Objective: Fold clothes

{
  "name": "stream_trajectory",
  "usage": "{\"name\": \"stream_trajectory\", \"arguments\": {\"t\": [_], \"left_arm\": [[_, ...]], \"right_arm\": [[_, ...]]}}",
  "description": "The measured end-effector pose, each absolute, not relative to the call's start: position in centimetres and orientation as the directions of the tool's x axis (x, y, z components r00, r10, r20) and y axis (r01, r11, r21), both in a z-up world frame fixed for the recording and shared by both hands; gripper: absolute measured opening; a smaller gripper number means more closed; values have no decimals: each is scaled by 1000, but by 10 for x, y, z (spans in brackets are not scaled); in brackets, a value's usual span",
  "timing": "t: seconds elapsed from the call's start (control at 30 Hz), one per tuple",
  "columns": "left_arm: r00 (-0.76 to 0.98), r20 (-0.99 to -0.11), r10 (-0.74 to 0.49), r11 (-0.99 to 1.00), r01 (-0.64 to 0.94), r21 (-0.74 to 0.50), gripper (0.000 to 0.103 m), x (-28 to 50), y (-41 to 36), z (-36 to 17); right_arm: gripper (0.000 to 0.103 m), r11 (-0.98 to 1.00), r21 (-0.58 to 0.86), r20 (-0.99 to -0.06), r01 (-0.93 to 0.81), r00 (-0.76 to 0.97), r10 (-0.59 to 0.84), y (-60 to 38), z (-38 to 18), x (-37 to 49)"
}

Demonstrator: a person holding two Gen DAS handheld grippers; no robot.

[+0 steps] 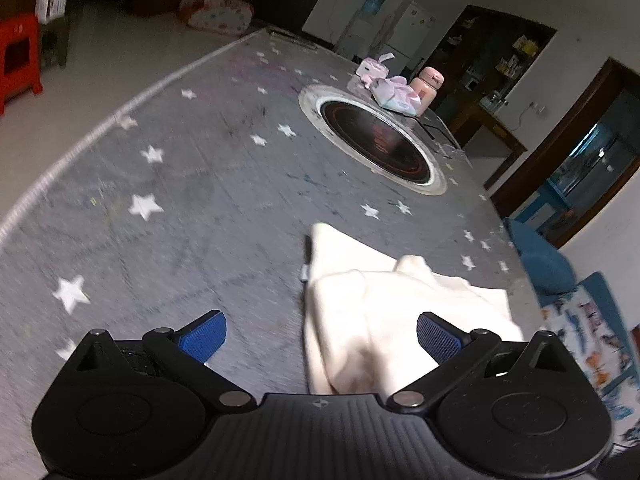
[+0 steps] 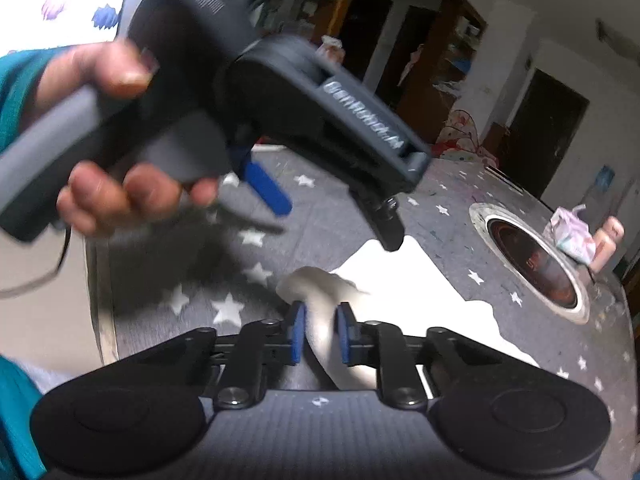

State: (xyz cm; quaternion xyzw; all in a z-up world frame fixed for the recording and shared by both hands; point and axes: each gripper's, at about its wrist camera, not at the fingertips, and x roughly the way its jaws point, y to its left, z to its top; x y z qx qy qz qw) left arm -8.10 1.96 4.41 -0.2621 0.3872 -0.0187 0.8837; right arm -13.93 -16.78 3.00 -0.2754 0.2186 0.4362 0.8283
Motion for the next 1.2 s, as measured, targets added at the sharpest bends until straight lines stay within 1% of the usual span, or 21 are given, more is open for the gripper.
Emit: {"name": "stream_trajectory", "arguments": {"t": [0.2, 0.27, 0.33, 0.4, 0.5, 0.53, 0.63, 0.67, 0.7, 0.73, 0.8, 0.83, 0.87, 0.9, 1.03, 1.13, 1.2], "left_arm": [[674, -656, -341, 796, -165, -583, 103, -76, 20, 36], [667, -640, -382, 756, -173, -631, 103, -73, 20, 34], [660, -622, -422, 713, -182, -677, 103, -70, 21, 31], [657, -610, -443, 683, -194, -705, 103, -66, 21, 28], [653, -585, -480, 635, -201, -746, 100, -60, 19, 23], [653, -582, -484, 627, -205, -751, 98, -58, 19, 22], [658, -591, -467, 625, -227, -747, 97, -58, 21, 20], [660, -592, -462, 623, -233, -746, 97, -59, 23, 21], [663, -602, -445, 636, -239, -734, 98, -60, 25, 23], [665, -613, -426, 649, -246, -719, 99, -60, 27, 25], [670, -624, -402, 679, -239, -694, 101, -63, 29, 30], [672, -626, -396, 683, -240, -690, 102, -64, 30, 31], [674, -627, -390, 685, -243, -687, 102, -65, 32, 31], [673, -628, -392, 682, -245, -689, 102, -65, 33, 31], [657, -636, -405, 662, -269, -699, 102, -67, 38, 23], [661, -627, -412, 651, -268, -710, 103, -68, 39, 23], [660, -623, -420, 647, -264, -715, 103, -68, 40, 23]], "right_arm": [[11, 544, -113, -569, -831, 503, 651, -189, 50, -122], [11, 560, -90, -557, -824, 508, 658, -194, 54, -118], [10, 570, -77, -544, -818, 513, 664, -200, 59, -117], [7, 568, -74, -544, -819, 511, 666, -201, 59, -115], [5, 566, -71, -543, -822, 507, 669, -202, 60, -114], [5, 565, -70, -543, -822, 506, 670, -202, 60, -113], [5, 556, -69, -553, -829, 495, 670, -203, 59, -111], [8, 548, -77, -560, -833, 491, 667, -203, 58, -112], [14, 540, -85, -566, -837, 487, 665, -202, 56, -114], [17, 527, -102, -571, -843, 484, 663, -200, 54, -118], [30, 500, -136, -581, -855, 477, 659, -196, 49, -126], [32, 486, -151, -587, -861, 474, 657, -194, 46, -130], [38, 467, -159, -595, -870, 462, 658, -190, 44, -133], [40, 448, -176, -598, -876, 457, 659, -185, 42, -136], [40, 389, -272, -615, -880, 470, 633, -166, 29, -144], [37, 373, -340, -618, -863, 504, 603, -157, 20, -147], [20, 382, -331, -618, -863, 504, 603, -157, 21, -146]]}}
